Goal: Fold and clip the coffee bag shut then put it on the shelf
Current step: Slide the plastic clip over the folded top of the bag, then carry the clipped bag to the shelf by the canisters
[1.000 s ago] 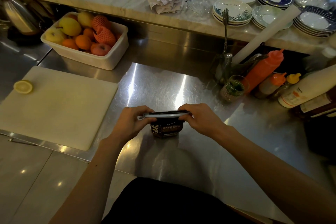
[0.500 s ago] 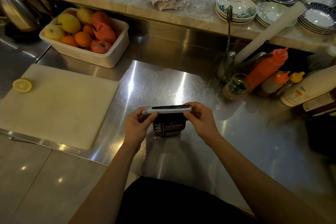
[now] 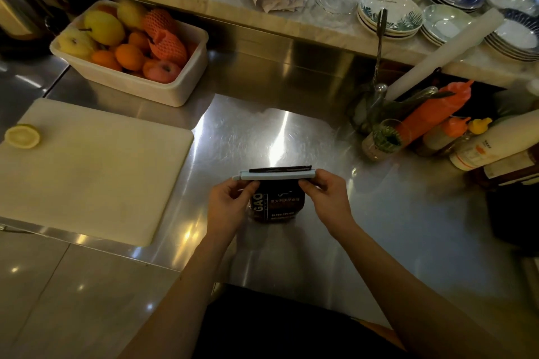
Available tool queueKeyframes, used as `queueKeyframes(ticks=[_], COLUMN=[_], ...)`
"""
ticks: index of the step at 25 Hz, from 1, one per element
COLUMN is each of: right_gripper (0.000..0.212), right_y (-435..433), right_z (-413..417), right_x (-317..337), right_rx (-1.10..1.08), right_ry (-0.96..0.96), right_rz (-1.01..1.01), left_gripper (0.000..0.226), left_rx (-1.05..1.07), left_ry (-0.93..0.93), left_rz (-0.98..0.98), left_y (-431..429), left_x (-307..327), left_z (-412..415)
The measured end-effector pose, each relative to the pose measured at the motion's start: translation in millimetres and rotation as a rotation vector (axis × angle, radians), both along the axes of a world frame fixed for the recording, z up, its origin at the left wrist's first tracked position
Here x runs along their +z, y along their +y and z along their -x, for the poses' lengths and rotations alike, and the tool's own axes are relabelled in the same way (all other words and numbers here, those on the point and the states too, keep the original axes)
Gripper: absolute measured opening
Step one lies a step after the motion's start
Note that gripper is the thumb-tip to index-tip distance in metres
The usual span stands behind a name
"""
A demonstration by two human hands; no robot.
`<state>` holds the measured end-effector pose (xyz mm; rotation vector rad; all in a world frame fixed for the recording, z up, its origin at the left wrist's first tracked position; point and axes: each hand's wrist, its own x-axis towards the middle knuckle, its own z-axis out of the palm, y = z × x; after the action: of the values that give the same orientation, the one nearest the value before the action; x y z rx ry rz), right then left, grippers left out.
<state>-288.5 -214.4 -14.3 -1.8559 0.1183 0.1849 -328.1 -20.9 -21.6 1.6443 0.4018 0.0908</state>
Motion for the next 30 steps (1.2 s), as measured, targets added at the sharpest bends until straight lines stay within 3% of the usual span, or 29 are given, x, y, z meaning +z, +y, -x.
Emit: queueKeyframes(ticks=[9,14,22,30], right_gripper=[0.019,0.021,0.016,0.018], right_y=[56.2,84.7,116.4,154.2], right_z=[5.9,11.1,43.8,148.7], right_x=[16.0,23.8,38.5,41.5], right_rx=[0.001,0.158,0.550,1.051], right_ry=[-0.017,-0.013,-0.021,0.059], right_rz=[-0.017,-0.070,-0.196,-0.293], left_gripper=[0.013,0.014,0.022,0.020], left_rx=[0.064,0.235,0.622,1.094], left_ry=[-0.030,-0.045,-0.077,-0.136], left_rz=[0.018,-0.034,-0.068,-0.110], left_y=[53.4,75.5,57.7,15.0], left_x=[7.0,14.8,41.6,50.9], left_z=[9.8,42.8,141.7,294.1])
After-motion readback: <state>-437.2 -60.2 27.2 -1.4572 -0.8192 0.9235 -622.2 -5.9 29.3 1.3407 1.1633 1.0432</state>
